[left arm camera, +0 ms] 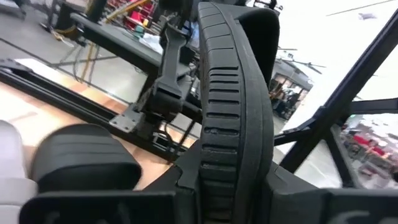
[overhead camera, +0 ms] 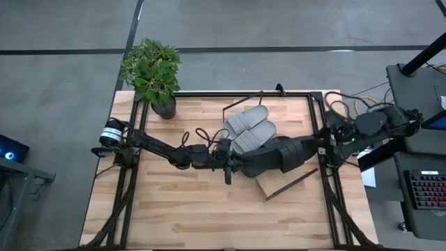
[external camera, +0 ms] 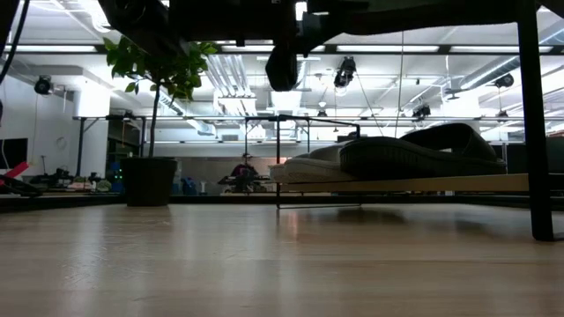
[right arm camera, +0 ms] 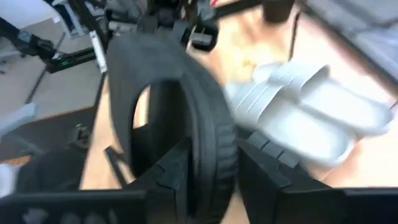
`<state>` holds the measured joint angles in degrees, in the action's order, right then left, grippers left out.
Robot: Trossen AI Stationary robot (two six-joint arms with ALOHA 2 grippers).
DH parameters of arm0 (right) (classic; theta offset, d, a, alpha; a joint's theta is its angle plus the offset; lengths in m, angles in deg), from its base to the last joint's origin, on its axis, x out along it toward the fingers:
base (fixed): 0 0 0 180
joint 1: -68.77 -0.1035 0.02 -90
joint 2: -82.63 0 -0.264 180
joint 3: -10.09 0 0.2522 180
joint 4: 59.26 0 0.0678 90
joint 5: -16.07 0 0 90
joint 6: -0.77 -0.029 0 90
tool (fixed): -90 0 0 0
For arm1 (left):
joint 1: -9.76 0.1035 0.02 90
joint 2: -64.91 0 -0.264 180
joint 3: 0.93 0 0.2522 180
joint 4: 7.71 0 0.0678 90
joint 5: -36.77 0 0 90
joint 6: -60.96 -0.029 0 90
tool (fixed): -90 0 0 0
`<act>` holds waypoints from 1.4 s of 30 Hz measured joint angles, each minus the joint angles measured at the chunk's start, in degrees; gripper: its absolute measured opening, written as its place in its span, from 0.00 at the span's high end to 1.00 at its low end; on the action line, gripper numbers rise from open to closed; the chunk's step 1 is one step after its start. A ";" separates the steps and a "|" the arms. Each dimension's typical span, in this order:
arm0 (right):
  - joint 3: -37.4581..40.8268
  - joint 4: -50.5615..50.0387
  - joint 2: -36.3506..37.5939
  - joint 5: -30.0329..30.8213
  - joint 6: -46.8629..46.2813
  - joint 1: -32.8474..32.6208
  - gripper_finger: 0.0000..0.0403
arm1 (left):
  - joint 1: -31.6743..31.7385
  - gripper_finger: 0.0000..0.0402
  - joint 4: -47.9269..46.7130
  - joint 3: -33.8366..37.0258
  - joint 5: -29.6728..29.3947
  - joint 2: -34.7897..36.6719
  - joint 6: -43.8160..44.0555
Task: Pick and place slides into the shelf
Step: Put the black slide on the shelf
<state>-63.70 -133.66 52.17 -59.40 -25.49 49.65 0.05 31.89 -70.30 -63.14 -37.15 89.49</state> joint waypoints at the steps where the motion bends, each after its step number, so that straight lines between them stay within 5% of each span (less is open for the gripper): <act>1: -0.69 0.00 0.02 1.25 1.29 0.00 0.73 | -0.01 0.88 0.02 0.04 0.43 0.10 0.70; 11: -7.45 -0.14 0.28 17.75 8.35 0.04 0.73 | -1.50 0.88 -2.83 2.60 2.95 3.87 4.06; 16: -7.08 -0.44 0.48 23.08 11.32 0.02 0.76 | -4.28 0.88 -5.87 2.71 -0.42 3.85 10.26; 26: -4.42 -0.46 0.26 23.21 13.27 0.02 0.80 | -6.74 0.88 -1.77 4.54 -21.58 4.14 16.32; 42: -2.18 -0.53 0.42 23.08 15.82 0.02 0.81 | -9.92 0.88 9.38 -1.71 -32.31 -11.34 29.58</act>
<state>-65.89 -134.19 52.59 -36.32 -9.67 49.67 -9.87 41.28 -72.01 -95.45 -48.49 119.07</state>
